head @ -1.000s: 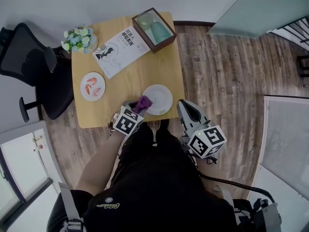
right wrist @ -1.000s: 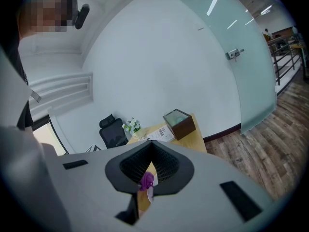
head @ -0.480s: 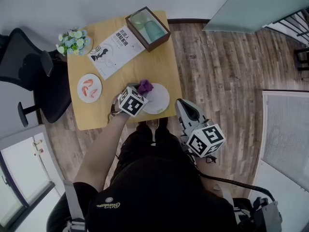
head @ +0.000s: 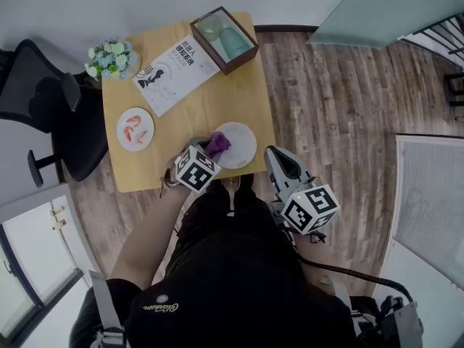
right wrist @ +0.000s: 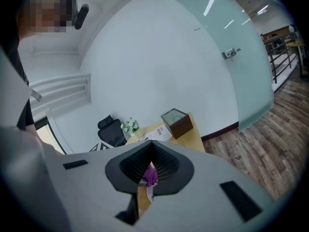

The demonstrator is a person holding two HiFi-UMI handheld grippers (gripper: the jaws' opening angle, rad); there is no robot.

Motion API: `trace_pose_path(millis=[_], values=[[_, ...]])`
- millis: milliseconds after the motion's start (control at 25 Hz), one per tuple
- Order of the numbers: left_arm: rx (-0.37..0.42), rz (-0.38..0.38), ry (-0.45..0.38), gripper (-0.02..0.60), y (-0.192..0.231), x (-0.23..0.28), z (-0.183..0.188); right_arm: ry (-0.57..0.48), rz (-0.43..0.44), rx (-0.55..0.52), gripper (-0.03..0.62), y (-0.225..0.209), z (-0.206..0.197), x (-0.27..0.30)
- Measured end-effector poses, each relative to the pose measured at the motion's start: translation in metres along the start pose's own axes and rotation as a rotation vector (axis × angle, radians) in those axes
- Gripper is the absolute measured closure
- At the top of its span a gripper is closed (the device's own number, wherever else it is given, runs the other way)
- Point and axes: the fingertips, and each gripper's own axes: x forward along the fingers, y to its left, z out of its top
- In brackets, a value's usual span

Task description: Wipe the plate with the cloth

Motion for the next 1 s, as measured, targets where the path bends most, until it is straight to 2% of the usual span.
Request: trace_pose_path(millis=[280, 560, 760, 1000], values=[[-0.025, -0.084, 0.043, 0.454, -0.037, -0.001, -0.035, 0.0, -0.003, 0.002, 0.594, -0.002, 0.001, 0.002], [-0.016, -0.087, 0.045, 0.454, -0.041, -0.001, -0.036, 0.004, 0.0, 0.008, 0.594, -0.001, -0.002, 0.001], [-0.046, -0.061, 0.003, 0.454, -0.022, -0.002, -0.012, -0.004, -0.012, 0.01, 0.594, -0.003, -0.001, -0.003], [-0.005, -0.023, -0.054, 0.454, 0.014, 0.012, 0.044, -0.014, -0.029, 0.009, 0.594, -0.009, 0.0, -0.009]])
